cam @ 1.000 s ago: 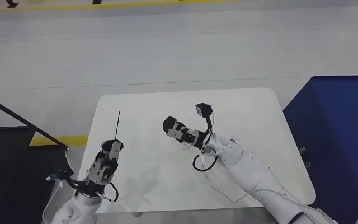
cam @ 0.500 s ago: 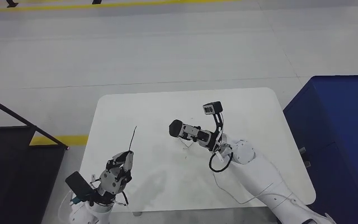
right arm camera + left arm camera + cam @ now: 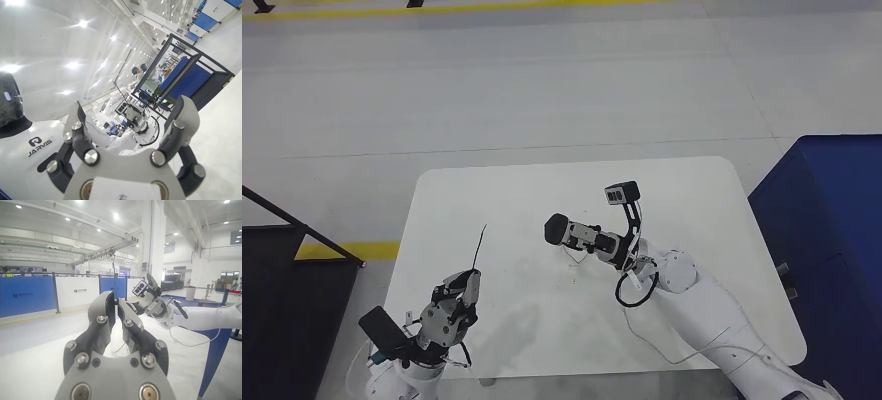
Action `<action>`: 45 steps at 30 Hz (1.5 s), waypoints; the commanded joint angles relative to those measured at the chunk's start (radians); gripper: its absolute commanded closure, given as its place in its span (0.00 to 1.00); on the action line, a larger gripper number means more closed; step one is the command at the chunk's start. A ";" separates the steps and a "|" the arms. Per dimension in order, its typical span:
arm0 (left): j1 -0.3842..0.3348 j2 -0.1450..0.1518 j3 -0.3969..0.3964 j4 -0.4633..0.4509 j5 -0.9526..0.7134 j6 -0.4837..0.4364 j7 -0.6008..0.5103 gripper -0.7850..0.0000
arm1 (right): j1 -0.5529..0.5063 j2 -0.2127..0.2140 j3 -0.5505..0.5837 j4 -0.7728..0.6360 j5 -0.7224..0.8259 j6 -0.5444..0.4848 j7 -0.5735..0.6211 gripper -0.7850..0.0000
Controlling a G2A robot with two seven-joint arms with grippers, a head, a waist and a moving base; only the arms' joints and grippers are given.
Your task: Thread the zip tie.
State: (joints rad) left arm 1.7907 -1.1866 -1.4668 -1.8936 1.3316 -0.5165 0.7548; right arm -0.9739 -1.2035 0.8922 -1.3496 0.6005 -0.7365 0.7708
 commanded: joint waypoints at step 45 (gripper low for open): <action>-0.011 -0.002 0.022 -0.045 0.120 0.112 0.009 1.00 | -0.048 0.035 0.108 -0.112 0.210 0.512 0.210 0.00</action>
State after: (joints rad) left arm 1.7801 -1.1898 -1.4387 -1.9259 1.3630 -0.4573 0.7469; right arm -1.0318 -1.1692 1.0027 -1.4508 0.7787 -0.3111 0.9455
